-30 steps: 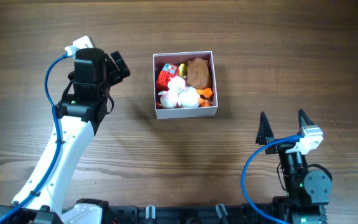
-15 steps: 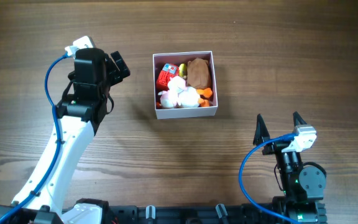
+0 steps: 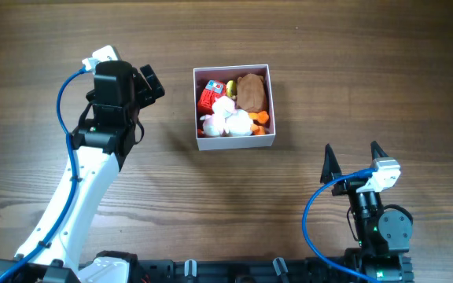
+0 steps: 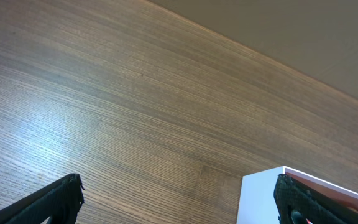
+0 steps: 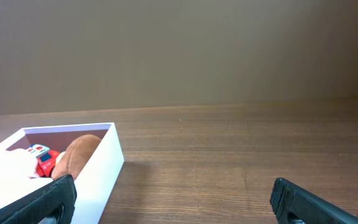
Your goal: Pack container
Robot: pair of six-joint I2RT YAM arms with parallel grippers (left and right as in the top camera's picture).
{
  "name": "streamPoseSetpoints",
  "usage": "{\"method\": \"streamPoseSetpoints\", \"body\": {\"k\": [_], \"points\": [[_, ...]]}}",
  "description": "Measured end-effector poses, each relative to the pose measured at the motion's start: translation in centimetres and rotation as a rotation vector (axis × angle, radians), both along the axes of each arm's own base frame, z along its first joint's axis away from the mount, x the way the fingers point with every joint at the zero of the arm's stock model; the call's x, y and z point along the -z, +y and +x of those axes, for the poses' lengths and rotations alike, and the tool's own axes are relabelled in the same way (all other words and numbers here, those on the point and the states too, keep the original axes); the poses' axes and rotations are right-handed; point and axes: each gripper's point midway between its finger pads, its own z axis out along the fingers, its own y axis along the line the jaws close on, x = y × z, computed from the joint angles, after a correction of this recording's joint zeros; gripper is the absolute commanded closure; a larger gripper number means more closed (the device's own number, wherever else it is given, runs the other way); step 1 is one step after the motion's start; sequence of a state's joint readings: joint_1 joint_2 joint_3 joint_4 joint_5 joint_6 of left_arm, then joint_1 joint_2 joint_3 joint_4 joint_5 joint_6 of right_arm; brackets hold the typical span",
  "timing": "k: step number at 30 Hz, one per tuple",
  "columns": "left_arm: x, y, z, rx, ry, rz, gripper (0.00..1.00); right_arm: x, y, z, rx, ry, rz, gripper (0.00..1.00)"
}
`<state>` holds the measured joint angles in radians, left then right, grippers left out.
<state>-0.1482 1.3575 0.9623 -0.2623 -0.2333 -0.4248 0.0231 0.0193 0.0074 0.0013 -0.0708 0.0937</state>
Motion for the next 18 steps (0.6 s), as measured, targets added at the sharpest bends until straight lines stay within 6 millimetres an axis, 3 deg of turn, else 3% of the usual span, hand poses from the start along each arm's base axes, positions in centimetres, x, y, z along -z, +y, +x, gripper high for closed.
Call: {"method": "streamPoseSetpoints", "body": {"k": [10,13,15,18], "points": [[0.2,0.0,-0.1,0.0,0.009,0.001,0.0,0.0,0.0,0.0,0.0,0.0,0.0,0.0],[0.6,0.3,-2.1,0.0,0.068,0.009,0.0,0.0,0.0,0.0,0.0,0.0,0.0,0.01],[-0.7,0.5,-3.8,0.002,0.064,0.006,0.0,0.0,0.0,0.0,0.0,-0.001,0.0,0.0],[-5.9,1.0,-6.8,0.003,-0.063,-0.011,0.0,0.0,0.0,0.0,0.0,-0.002,0.0,0.01]]}}
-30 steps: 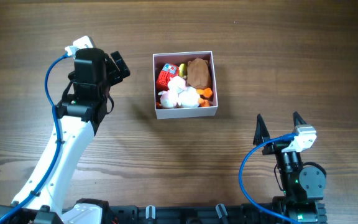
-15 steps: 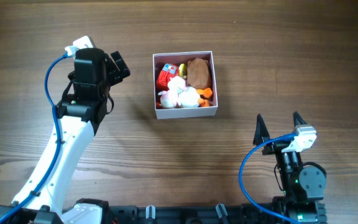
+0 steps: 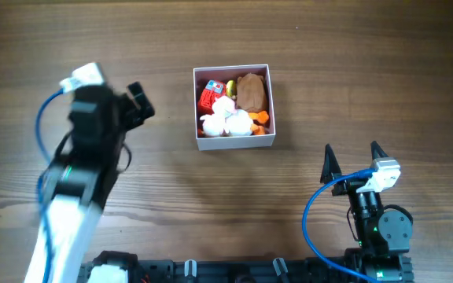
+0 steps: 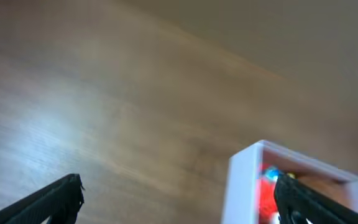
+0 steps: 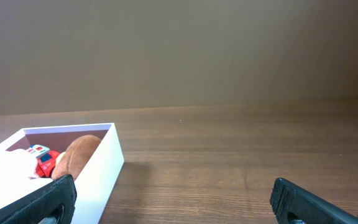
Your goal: Pack container
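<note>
A white open box sits at the table's middle, filled with a brown lump, a red item, white pieces and an orange bit. My left gripper hovers open and empty to the box's left, blurred by motion; its wrist view shows the box at lower right. My right gripper rests open and empty at the front right, with the box to its left.
Bare wood-grain tabletop surrounds the box on all sides. The arm bases and blue cables lie along the front edge.
My left arm has drawn back to the left and toward the front, away from the box, still open. The right arm and the box contents stand unchanged.
</note>
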Robot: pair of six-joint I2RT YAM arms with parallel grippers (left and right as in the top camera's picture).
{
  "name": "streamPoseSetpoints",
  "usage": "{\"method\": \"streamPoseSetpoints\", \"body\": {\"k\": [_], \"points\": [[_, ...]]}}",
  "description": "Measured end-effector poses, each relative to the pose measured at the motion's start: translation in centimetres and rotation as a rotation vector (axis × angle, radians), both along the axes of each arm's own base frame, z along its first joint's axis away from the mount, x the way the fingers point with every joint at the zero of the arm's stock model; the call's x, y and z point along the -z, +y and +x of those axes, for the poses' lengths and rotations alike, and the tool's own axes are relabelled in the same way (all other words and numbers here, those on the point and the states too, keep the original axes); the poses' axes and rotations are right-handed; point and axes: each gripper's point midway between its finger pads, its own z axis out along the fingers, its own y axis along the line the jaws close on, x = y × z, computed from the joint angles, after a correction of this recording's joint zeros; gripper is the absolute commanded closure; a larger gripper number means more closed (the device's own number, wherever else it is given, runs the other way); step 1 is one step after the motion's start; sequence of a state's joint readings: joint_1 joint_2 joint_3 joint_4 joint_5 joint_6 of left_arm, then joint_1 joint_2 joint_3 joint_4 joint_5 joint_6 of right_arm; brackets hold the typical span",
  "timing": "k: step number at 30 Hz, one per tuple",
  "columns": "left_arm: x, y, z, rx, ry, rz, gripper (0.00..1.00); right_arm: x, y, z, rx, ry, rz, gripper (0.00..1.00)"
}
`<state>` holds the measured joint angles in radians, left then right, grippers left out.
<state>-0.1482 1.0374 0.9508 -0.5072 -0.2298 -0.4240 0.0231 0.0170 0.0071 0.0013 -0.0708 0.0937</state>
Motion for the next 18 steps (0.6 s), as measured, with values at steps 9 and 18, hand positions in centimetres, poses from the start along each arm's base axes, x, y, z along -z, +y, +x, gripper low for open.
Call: {"method": "streamPoseSetpoints", "body": {"k": [9,18], "points": [[-11.0,2.7,-17.2,0.003,-0.45,-0.037,0.0,0.0,0.0,0.0,0.0,-0.002,0.0,0.0],[-6.8,2.0,-19.8,0.042,-0.524,-0.067,0.0,0.0,0.0,0.0,0.0,-0.002,0.0,0.0]]}}
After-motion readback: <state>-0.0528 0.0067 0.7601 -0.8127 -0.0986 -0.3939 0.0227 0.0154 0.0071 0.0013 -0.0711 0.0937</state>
